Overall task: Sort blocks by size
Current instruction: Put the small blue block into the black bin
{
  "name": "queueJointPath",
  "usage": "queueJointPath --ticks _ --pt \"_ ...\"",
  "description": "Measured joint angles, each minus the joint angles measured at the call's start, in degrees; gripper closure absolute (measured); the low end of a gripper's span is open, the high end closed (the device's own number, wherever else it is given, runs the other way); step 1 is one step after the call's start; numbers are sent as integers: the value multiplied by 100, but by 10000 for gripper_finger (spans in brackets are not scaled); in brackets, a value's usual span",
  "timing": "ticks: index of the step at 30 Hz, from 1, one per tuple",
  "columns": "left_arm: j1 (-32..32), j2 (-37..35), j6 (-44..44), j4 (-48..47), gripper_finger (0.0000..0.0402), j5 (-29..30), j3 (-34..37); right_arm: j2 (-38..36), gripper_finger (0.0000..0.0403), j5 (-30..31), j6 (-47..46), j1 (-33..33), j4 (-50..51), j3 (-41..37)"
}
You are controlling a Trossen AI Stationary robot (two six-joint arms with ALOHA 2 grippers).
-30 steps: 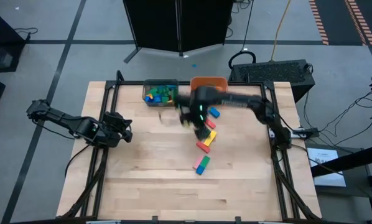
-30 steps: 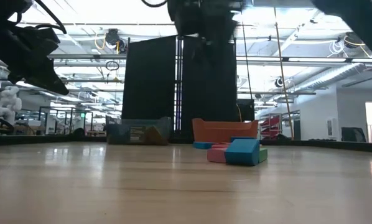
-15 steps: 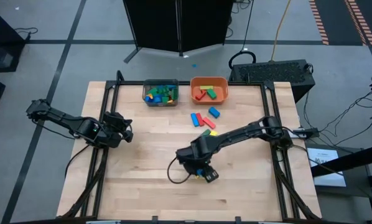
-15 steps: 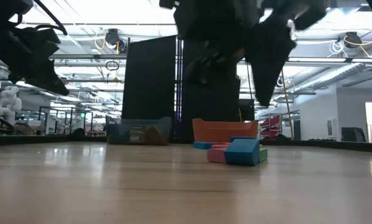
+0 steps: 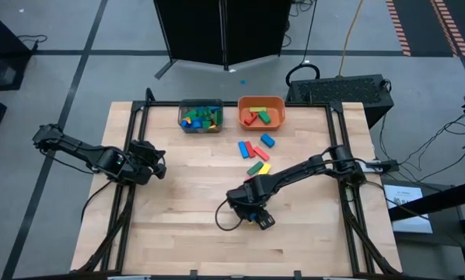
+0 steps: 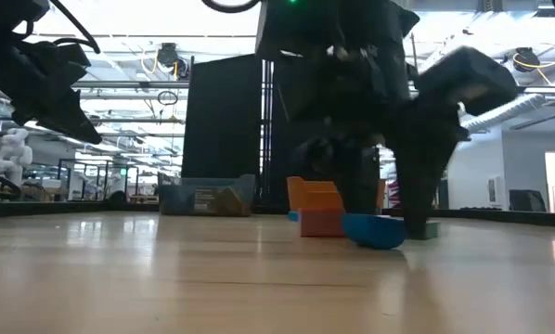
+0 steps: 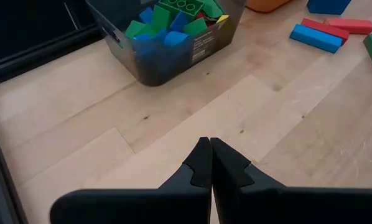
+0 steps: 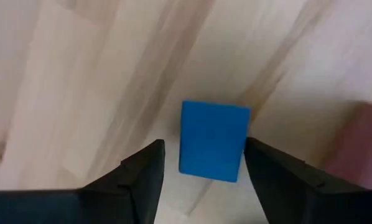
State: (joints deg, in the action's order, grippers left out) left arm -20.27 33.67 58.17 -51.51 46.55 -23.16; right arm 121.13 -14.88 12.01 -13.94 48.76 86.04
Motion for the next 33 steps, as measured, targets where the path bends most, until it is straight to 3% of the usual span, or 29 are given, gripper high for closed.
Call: queueJointPath --ticks 6,13,19,26,33 --pt "-2 39 1 0 401 0 0 -6 205 359 -482 -42 -398 -149" --pt "0 72 2 0 401 0 0 3 291 514 -721 -42 -669 -155" --pt "0 72 2 3 401 0 0 -111 291 803 -435 145 -192 50" --pt "0 72 89 -4 401 -20 0 -520 291 797 -66 1209 -295 1238" --pt "0 84 174 7 401 -103 0 -283 291 1263 -363 2802 -2424 2263"
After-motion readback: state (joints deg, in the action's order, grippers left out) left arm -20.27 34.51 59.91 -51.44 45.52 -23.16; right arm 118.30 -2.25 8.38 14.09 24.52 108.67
